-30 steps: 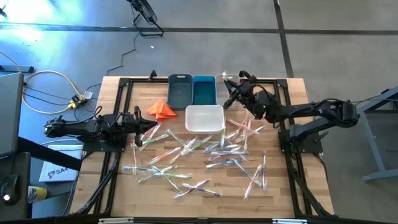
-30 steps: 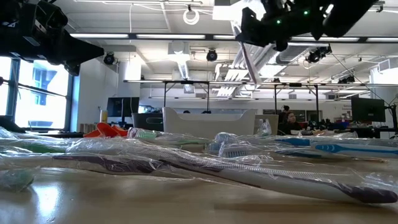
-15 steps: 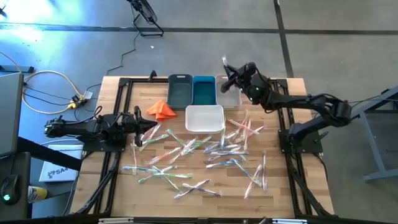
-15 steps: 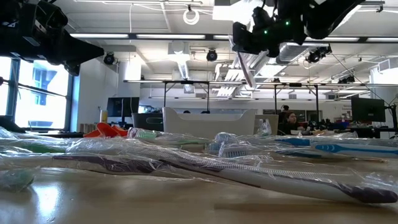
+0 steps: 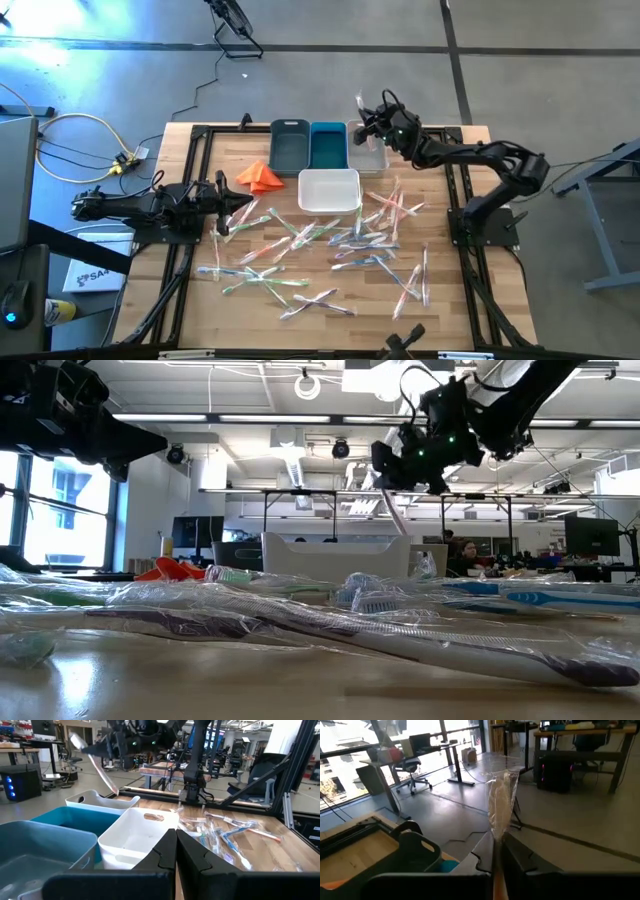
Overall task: Pick & Place Toothbrushes
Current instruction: Put the orange toothbrush into the gray bin
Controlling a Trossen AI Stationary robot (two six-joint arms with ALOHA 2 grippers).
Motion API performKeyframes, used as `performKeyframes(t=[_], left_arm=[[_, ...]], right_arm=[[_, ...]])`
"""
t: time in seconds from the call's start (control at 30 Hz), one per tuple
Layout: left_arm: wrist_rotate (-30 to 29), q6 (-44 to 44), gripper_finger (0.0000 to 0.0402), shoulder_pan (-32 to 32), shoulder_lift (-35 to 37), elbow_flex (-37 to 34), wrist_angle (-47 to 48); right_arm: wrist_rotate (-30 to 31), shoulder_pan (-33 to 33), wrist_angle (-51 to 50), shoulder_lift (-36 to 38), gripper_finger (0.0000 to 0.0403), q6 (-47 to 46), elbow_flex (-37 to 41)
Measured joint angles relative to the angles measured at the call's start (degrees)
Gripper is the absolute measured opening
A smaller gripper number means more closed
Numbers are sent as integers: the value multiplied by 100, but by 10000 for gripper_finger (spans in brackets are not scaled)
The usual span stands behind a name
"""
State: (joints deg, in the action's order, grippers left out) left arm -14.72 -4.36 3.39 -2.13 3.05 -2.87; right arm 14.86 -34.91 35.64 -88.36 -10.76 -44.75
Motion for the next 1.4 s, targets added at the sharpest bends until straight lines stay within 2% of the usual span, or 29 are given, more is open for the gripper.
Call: performKeyframes(t=[0.23, 0.33, 0.8, 1.4], left_arm=[[2, -1, 0, 0, 1, 0, 0], [2, 0, 0, -2, 0, 0, 0], [2, 0, 0, 0, 2, 0, 0], [2, 0, 0, -1, 0, 0, 0]], right_arm=[[-60, -155, -248, -380, 9, -286, 0], [-308, -225, -410, -481, 9, -493, 0], [-462, -276, -1507, -492, 9, -723, 0], [-445, -246, -1535, -577, 9, -745, 0]])
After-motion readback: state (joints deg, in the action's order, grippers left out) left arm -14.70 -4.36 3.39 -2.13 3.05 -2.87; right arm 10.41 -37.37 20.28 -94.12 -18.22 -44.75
